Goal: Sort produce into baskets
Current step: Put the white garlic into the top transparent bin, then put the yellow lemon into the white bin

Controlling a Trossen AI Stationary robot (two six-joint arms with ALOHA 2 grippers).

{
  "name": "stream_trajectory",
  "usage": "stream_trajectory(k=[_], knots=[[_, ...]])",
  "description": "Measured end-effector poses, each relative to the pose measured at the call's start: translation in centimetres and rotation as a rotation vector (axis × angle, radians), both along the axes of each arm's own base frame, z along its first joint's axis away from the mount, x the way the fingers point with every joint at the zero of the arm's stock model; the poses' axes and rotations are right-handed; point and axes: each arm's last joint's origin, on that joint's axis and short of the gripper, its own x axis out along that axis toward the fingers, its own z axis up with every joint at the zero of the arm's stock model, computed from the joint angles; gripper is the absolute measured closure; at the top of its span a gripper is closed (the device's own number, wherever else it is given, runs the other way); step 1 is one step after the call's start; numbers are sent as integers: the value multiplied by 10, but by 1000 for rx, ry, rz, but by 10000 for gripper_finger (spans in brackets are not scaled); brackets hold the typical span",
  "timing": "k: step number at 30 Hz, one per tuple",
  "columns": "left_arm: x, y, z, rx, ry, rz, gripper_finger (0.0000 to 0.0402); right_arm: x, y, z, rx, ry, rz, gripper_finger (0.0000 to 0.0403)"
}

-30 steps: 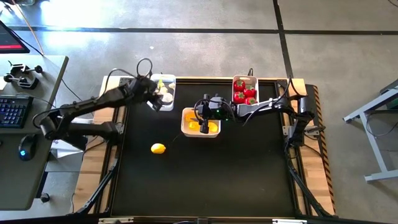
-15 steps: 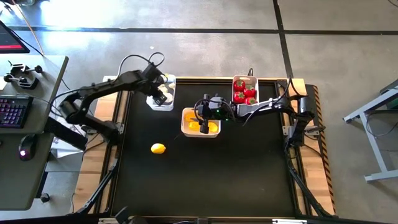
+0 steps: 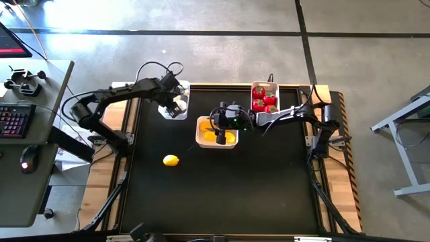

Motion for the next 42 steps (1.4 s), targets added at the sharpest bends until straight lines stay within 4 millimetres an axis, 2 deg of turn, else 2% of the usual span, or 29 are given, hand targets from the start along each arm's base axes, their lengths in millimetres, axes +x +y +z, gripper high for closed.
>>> stream_trajectory(k=[11, 16, 21, 27, 33, 38, 42], knots=[[16, -14, 2, 163, 114, -70, 142, 0, 0, -1, 3, 11, 0, 194], [19, -20, 6, 203, 131, -101, 130, 0, 0, -1, 4, 12, 0, 194], [19, -33, 20, 262, 68, -145, 130, 0, 0, -1, -12, 15, 8, 194], [10, -60, 32, 324, -105, -205, 136, 0, 1, -1, -34, 19, 19, 194], [-1, -98, 36, 387, -291, -255, 142, 0, 2, -1, -33, 18, 21, 194], [-9, -129, 28, 371, -439, -379, 145, 1, 9, -1, -32, 17, 40, 194], [-16, -148, 17, 347, -540, -412, 145, 3, 19, -1, 12, 6, 83, 194]])
